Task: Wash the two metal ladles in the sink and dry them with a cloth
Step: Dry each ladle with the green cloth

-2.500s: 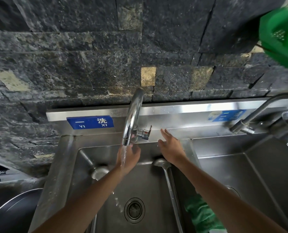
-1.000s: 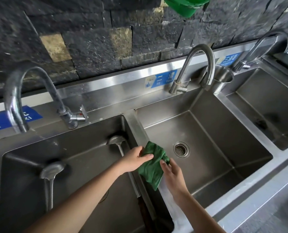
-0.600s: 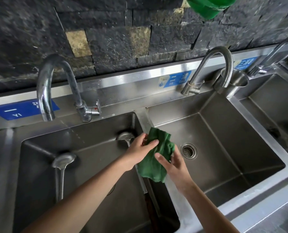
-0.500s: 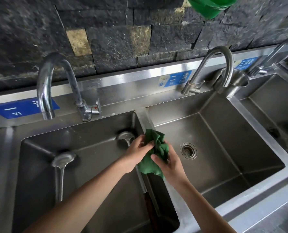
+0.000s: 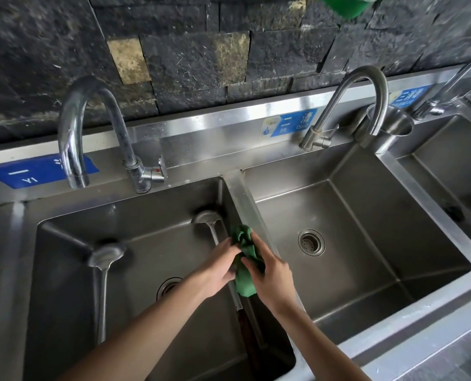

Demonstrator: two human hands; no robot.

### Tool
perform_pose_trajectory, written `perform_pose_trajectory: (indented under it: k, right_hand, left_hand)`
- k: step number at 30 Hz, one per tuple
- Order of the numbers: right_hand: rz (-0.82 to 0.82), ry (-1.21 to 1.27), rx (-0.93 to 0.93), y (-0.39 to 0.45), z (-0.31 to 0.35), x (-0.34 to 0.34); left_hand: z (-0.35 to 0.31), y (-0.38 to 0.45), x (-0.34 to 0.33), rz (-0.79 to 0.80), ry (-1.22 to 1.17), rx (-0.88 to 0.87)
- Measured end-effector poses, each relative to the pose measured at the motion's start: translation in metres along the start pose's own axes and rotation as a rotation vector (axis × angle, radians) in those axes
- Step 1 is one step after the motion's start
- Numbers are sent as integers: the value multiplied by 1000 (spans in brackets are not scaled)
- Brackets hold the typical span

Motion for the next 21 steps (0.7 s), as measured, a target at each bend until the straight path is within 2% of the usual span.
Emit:
perform_pose_trajectory:
  k: [3, 6, 10, 16, 18, 21]
  right_hand:
    - [-10, -60, 116, -7, -3, -5]
    - [48, -139, 192, -12, -6, -15]
    - [81, -234, 178, -18, -15, -26]
    - [109, -285, 103, -20, -28, -43]
    - [120, -313, 122, -26, -32, -48]
    - [137, -351, 184, -32, -30, -52]
  left_hand:
    - [9, 4, 13, -44, 30, 12]
    - [28, 12, 29, -119, 58, 71]
    - [54, 21, 46, -257, 64, 146]
    - [94, 35, 56, -380, 313, 187]
    - [110, 39, 51, -379, 347, 213]
    - [134, 50, 38, -329, 260, 329]
Point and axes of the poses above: each hand's wrist, its own y-axis towards the middle knuckle, its own x-axis out of the back of the hand, z = x × y, the point moved 2 cm from there along y, towards the middle knuckle, and after that the axes turned 11 degrees about -z, right-handed, at the moved point
